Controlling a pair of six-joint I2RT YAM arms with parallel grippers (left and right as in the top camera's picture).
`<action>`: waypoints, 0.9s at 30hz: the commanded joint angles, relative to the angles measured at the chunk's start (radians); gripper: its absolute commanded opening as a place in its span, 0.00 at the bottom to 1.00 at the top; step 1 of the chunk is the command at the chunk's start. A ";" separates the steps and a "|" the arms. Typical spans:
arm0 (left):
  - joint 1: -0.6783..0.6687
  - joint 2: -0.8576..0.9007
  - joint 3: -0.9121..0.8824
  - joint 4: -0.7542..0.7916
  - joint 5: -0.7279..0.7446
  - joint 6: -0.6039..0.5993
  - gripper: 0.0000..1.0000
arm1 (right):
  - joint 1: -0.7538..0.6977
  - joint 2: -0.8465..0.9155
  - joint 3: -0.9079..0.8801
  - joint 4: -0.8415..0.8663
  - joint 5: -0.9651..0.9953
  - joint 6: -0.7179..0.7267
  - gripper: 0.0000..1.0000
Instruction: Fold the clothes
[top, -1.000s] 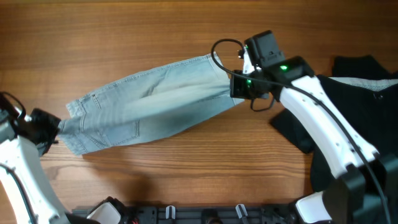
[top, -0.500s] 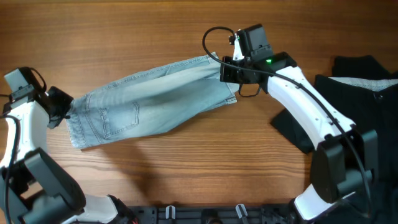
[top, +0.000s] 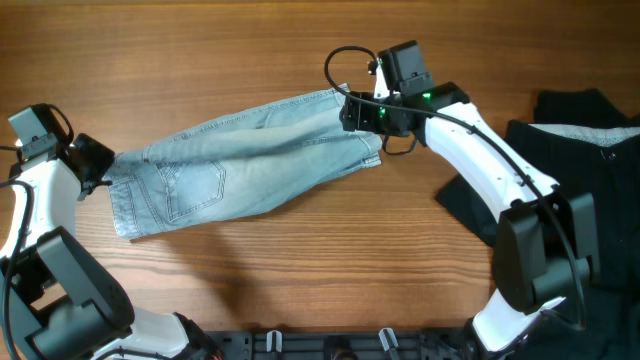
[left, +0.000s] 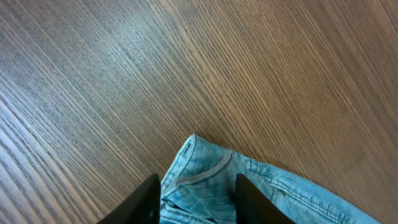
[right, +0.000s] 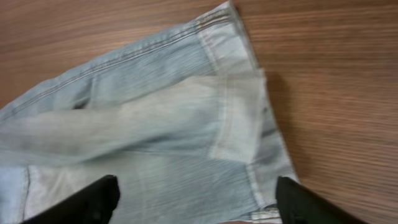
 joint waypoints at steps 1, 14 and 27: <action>-0.005 0.011 0.025 0.003 -0.003 0.036 0.54 | -0.066 0.001 0.022 -0.024 0.028 -0.056 0.88; -0.014 -0.108 0.085 -0.447 0.284 0.107 0.08 | -0.081 0.094 0.019 -0.126 -0.170 -0.132 0.05; -0.100 -0.101 -0.126 -0.285 0.269 0.110 0.04 | -0.048 0.272 0.022 0.628 -0.391 0.166 0.05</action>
